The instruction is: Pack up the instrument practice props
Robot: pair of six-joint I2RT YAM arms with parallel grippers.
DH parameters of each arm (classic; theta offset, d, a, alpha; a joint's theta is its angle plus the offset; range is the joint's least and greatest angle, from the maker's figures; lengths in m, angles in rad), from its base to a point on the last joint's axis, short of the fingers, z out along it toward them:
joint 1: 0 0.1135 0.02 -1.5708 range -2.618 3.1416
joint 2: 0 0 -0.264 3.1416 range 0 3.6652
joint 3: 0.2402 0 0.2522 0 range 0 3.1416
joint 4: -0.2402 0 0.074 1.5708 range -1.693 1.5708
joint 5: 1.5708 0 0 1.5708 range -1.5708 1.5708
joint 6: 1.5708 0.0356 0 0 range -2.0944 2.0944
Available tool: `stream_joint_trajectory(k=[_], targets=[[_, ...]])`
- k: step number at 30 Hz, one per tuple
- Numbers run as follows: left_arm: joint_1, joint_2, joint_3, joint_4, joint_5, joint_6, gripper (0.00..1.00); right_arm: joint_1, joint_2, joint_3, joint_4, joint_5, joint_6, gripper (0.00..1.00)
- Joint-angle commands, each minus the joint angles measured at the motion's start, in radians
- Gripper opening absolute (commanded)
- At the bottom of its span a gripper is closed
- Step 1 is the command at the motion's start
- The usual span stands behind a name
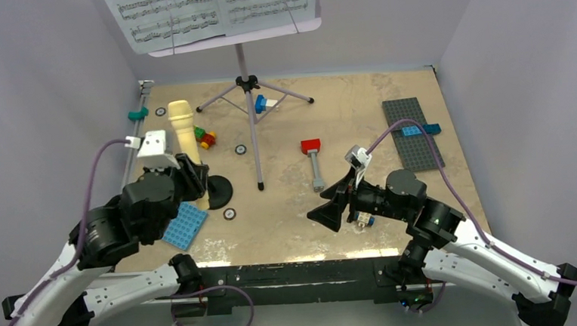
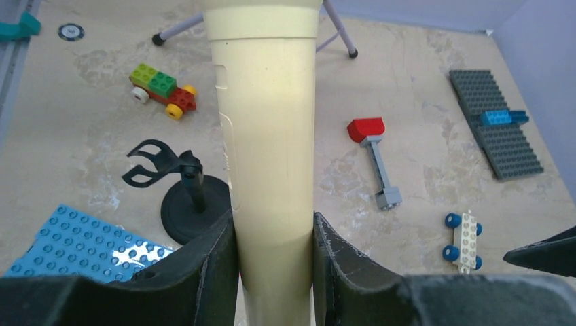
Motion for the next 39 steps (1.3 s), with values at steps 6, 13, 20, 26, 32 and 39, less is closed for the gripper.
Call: stream_joint_trajectory(k=[6,13,20,26,32,39], targets=[[0.504,0.012,-0.061,0.105,0.449,0.114,0.00,-0.001,-0.058,-0.017,0.008,0.006,-0.011,0.95],[0.792,0.052,-0.008,0.066,0.603,0.136,0.00,-0.002,-0.078,-0.024,0.005,0.005,-0.019,0.95],[1.130,0.107,-0.033,0.094,0.762,0.183,0.00,-0.002,-0.114,-0.017,-0.013,0.007,-0.037,0.95],[1.305,0.170,-0.156,0.189,0.851,0.099,0.00,-0.002,-0.150,-0.020,-0.029,-0.001,-0.048,0.95],[1.403,0.200,-0.313,0.295,0.854,0.021,0.00,-0.002,-0.187,-0.051,-0.037,0.013,-0.061,0.95],[1.437,0.139,-0.589,0.406,0.823,-0.052,0.00,-0.002,-0.230,-0.095,-0.032,0.032,-0.067,0.96]])
